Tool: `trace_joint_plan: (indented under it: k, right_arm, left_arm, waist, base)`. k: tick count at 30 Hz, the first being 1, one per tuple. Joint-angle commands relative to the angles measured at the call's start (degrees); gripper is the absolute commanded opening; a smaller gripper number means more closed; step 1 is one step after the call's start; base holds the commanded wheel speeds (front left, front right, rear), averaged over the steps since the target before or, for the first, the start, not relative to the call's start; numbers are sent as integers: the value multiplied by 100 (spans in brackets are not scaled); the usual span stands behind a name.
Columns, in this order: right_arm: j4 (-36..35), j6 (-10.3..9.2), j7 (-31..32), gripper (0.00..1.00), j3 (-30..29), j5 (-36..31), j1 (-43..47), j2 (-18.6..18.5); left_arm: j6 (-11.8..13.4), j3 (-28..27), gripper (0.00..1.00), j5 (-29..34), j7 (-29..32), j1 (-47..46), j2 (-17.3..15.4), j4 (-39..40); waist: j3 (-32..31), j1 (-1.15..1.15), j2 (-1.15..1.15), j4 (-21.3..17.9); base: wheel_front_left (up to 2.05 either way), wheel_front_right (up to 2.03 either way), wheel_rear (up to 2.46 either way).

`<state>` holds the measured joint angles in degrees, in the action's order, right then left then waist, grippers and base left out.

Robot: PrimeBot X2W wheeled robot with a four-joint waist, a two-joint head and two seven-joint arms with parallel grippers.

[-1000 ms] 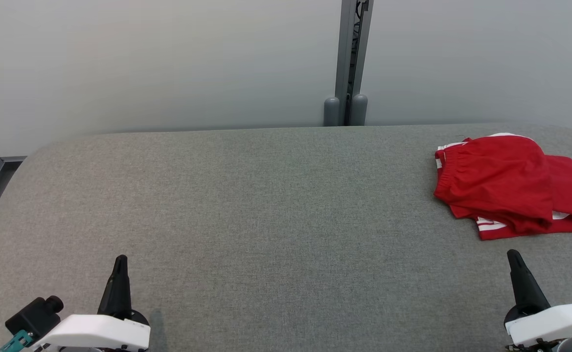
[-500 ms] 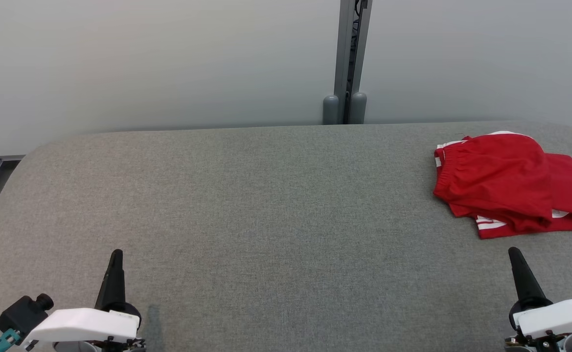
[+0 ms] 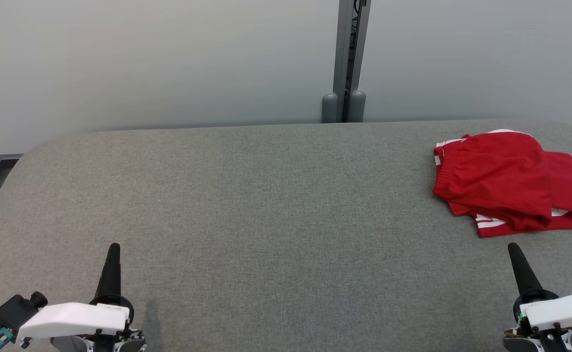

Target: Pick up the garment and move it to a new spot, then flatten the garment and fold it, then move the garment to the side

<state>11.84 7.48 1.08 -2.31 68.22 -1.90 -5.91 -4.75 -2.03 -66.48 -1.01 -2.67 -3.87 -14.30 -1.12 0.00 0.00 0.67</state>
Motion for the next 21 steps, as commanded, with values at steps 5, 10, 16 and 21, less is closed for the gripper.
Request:
trace_joint_plan:
  k: [5,10,16,21]
  right_arm:
    - [-10,2,84,0,-75,326,-174,6]
    - [17,2,137,0,-116,559,-199,38]
    - [48,2,196,0,-165,819,-248,77]
    - [71,2,242,0,-201,1034,-271,103]
  left_arm:
    - [-61,-90,0,-343,100,-175,-8,59]
    - [-87,-135,0,-587,174,-210,0,57]
    - [-119,-182,0,-868,260,-223,12,54]
    - [-138,-220,0,-1103,327,-251,21,52]
  waist:
    - [11,0,0,-6]
    - [22,0,0,-11]
    - [34,0,0,-18]
    - [45,0,0,-23]
  base:
    - [0,0,0]
    - [0,0,0]
    - [0,0,0]
    - [0,0,0]
